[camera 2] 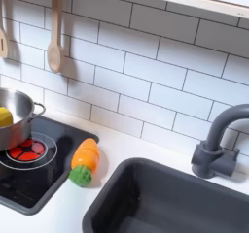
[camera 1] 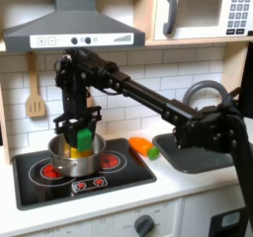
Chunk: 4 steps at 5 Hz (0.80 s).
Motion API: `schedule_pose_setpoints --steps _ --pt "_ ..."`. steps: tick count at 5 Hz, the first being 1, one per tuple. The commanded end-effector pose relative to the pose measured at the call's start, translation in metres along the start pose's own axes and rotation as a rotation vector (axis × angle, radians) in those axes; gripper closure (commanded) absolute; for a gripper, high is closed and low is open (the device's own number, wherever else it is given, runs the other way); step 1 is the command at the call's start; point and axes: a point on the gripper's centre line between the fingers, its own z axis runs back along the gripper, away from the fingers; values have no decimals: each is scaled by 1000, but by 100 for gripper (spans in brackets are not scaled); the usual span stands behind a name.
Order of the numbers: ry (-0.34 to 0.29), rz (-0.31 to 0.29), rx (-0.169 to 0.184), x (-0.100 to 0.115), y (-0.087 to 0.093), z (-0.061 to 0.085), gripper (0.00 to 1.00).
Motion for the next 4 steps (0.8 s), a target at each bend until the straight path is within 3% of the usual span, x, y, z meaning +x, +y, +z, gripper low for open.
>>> schedule_pose_setpoints --steps 1,4 --pt "0 -1 5 4 2 -4 100" --pt "3 -2 0 9 2 -3 100"
